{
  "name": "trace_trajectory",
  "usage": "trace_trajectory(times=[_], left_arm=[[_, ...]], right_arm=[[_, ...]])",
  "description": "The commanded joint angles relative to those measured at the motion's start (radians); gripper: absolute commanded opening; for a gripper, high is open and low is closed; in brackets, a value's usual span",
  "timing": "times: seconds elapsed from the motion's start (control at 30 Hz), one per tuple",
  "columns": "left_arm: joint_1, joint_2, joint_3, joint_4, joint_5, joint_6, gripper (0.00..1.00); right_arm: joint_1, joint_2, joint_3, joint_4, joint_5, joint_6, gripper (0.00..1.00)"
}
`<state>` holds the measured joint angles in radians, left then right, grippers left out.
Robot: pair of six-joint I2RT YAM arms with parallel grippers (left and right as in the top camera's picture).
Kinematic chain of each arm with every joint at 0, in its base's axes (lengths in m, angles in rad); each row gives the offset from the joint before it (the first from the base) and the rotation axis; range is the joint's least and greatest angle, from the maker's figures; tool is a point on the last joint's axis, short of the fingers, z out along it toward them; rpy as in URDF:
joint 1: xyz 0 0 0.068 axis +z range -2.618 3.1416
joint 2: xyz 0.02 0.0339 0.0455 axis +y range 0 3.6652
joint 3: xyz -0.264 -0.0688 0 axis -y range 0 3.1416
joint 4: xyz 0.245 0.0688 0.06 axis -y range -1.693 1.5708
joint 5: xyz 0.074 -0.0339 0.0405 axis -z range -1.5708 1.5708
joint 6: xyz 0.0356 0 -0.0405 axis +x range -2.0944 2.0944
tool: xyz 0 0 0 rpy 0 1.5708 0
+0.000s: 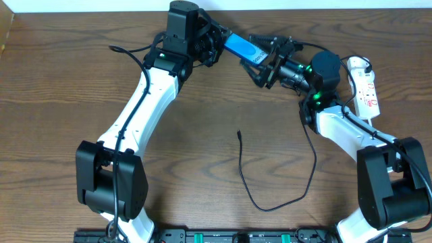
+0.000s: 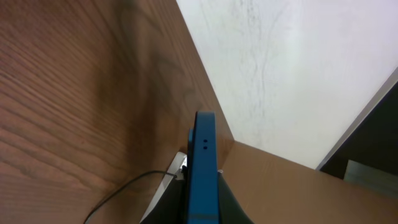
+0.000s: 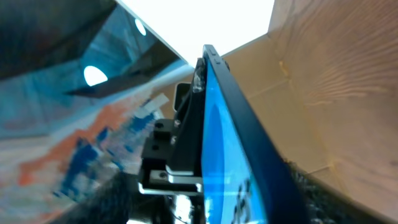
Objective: Plug charger to phone and switch on socket
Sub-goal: 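Open the right gripper and carry the phone upright leftward with left gripper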
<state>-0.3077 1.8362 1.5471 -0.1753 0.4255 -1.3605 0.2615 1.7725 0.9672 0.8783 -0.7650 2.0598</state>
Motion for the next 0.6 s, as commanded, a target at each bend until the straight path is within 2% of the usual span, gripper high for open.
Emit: trace_trajectory(times=[0.0, 0.13, 0.23, 0.3, 0.37, 0.43, 0.57], left_arm=[[0.029, -0.018, 0.005, 0.009, -0.007, 0.006, 0.08], [0.073, -0.018, 0.005, 0.001, 0.014, 0.006, 0.07], [0.114, -0.018, 0.005, 0.001, 0.113, 0.016, 0.08], [0.149, -0.018, 0.005, 0.001, 0.203, 0.039, 0.08], [0.181, -0.018, 0.005, 0.0, 0.278, 0.094, 0.07], [0.241, -0.018, 0.005, -0.007, 0.406, 0.209, 0.07], [0.298, -0.018, 0.005, -0.056, 0.55, 0.296, 0.07]], right_arm=[[0.001, -0.003, 0.016, 0.001, -0.02, -0.013, 0.99], [-0.007, -0.003, 0.016, 0.0, -0.027, -0.081, 0.99], [-0.019, -0.003, 0.015, 0.0, -0.028, -0.185, 0.99], [-0.026, -0.003, 0.015, -0.008, -0.03, -0.304, 0.99], [-0.029, -0.003, 0.015, -0.038, -0.033, -0.442, 0.99], [-0.029, -0.003, 0.015, -0.142, -0.067, -0.68, 0.99], [-0.033, -0.003, 0.015, -0.241, -0.064, -0.769, 0.99]])
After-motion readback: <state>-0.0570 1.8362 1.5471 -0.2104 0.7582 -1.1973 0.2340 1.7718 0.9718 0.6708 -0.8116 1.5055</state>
